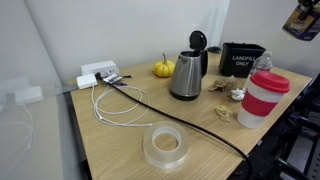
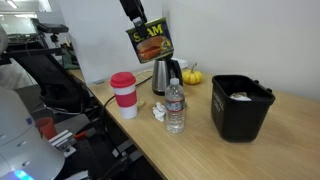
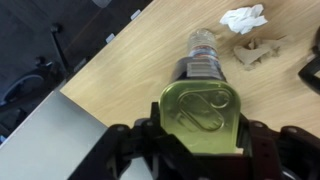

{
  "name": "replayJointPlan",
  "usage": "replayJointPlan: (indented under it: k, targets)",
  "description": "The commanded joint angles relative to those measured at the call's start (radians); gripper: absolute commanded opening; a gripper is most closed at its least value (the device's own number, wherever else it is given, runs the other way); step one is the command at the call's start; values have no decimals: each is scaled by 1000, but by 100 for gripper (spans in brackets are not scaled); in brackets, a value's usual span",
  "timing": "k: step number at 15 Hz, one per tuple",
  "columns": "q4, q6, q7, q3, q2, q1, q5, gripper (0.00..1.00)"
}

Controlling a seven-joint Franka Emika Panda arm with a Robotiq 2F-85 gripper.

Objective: Move the can to the right of the bottle of water

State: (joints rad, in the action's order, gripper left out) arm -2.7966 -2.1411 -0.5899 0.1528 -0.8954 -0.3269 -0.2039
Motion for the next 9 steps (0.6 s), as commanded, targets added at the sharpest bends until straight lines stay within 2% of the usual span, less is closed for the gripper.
replayJointPlan:
  k: [1,5,9]
  targets:
    - [1,7,-126,7,59,-102,-38,39]
    - [-7,-66,-330,-20,191,-178,-60,39]
    - [-1,-164,-468,-80,349,-203,-112,39]
